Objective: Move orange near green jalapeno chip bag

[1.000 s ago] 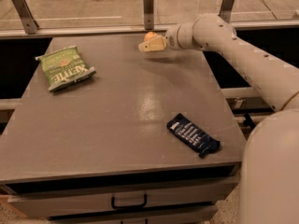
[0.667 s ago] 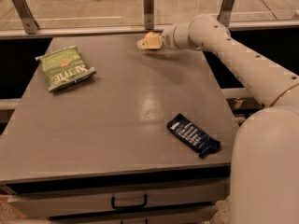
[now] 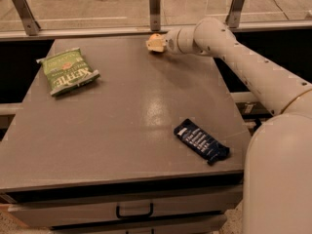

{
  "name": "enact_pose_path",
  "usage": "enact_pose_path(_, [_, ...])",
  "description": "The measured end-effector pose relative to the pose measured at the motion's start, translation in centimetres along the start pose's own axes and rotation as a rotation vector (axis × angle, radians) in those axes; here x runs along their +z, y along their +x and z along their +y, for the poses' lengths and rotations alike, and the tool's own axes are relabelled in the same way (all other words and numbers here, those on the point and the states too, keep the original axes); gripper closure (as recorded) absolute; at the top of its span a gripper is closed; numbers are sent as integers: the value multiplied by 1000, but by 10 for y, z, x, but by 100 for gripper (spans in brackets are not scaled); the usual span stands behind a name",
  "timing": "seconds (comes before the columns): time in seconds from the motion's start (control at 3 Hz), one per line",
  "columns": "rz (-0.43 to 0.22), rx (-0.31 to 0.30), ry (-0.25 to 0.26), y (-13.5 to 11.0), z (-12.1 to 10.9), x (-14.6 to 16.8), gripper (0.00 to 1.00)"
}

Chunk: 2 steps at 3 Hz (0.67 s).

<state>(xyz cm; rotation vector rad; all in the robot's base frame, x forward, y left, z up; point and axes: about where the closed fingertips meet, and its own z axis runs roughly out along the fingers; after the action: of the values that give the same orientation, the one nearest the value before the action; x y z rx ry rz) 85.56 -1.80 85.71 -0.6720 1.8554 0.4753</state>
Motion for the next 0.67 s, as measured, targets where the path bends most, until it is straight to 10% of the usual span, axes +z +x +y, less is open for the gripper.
enact_pose_path(0.67, [-151, -111, -214, -63, 50, -58, 100])
